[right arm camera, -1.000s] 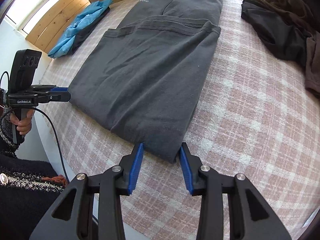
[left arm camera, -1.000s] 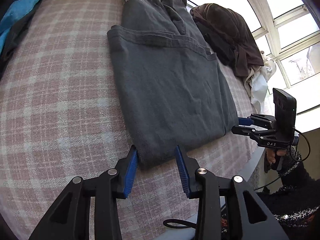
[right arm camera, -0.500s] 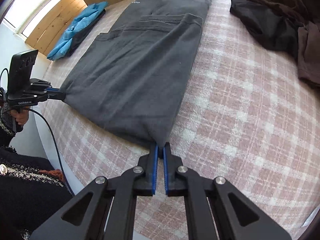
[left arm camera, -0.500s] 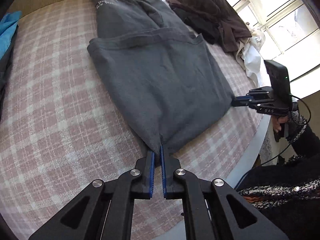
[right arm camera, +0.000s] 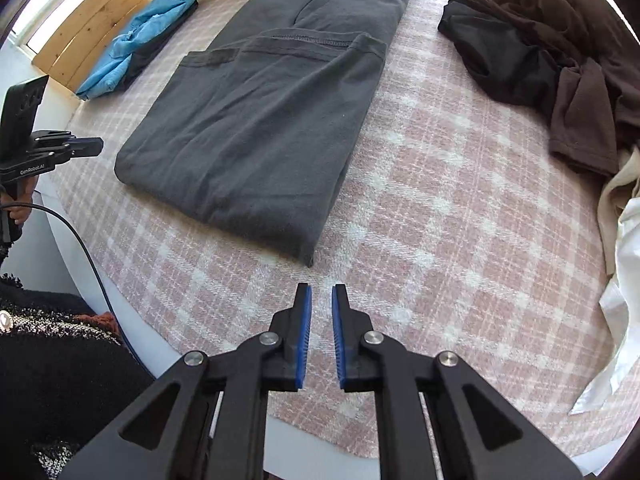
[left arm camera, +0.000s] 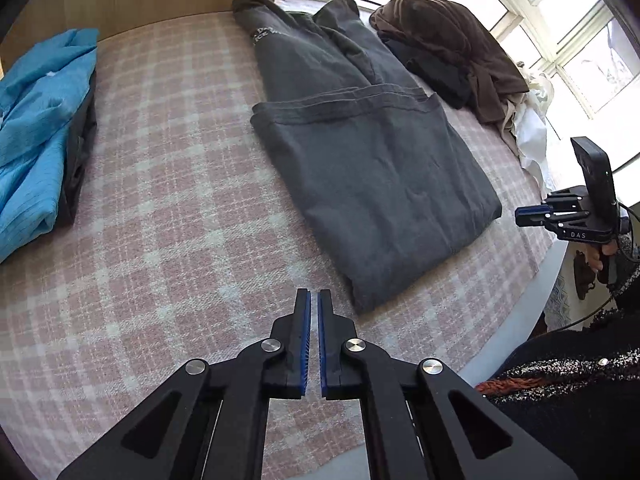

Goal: Fold clothes

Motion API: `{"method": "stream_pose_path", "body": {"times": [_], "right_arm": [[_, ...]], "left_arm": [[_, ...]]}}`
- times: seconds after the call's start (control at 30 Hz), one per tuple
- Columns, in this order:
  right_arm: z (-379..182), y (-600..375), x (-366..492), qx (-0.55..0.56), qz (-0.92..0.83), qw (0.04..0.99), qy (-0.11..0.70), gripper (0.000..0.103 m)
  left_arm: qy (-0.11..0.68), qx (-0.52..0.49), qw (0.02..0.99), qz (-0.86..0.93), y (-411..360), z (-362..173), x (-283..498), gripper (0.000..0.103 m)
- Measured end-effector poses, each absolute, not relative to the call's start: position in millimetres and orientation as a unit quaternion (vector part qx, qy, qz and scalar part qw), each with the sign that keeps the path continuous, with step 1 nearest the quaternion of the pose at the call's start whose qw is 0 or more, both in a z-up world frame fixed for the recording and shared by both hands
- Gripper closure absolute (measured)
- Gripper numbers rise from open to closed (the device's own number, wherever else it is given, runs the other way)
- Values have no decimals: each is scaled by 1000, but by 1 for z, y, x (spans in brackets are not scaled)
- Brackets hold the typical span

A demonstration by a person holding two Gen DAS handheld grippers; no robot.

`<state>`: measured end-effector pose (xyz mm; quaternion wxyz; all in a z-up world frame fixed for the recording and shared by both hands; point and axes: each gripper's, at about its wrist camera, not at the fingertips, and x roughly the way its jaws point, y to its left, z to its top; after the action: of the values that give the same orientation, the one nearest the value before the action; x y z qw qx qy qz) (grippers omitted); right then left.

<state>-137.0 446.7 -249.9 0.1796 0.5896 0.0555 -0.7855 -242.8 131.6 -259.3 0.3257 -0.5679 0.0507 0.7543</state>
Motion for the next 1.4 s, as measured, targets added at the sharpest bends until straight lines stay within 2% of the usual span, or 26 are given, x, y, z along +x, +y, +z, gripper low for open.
{"method": "stream_pose_path", "body": {"times": [0.07,0.1,0.27,0.4,0.5,0.57,0.63,0.73,0.9,1.03,1.3,1.4], "right_arm": [[-249,433,-135,569,-793,204,82,71],[-251,424,-135,561,-791,221,99,61],[-280,380,-137,530,-769,292,206,60],[-323,353,-142,528,-739,294,297,60],[-349,349,-147,526,-731,289,325,60],[-357,351,-155,536,-730,298,301,60],[-363,353,-162,547,-729,303,277,73],[-367,354,-172,553,-730,315,249,87],[-352,359,-186,546,-743,331,198,91],[-322,351,-207,512,-769,334,189,91],[-230,363,-365,449,-824,283,196,92],[-211,375,-429,451,-836,260,173,93]], "left_arm": [[95,-548,370,744,162,-255,-230,91],[124,-537,391,737,179,-255,-224,90],[267,-503,449,689,238,-272,-208,80],[323,-500,458,660,255,-287,-214,80],[317,-508,471,648,256,-285,-223,80],[303,-517,479,642,253,-284,-230,87],[279,-532,483,637,249,-283,-239,91],[250,-547,487,634,246,-281,-249,95],[201,-541,483,659,234,-251,-265,96],[150,-523,471,694,220,-211,-296,97],[152,-444,430,771,235,-143,-414,98],[150,-437,414,784,246,-145,-465,98]]}}
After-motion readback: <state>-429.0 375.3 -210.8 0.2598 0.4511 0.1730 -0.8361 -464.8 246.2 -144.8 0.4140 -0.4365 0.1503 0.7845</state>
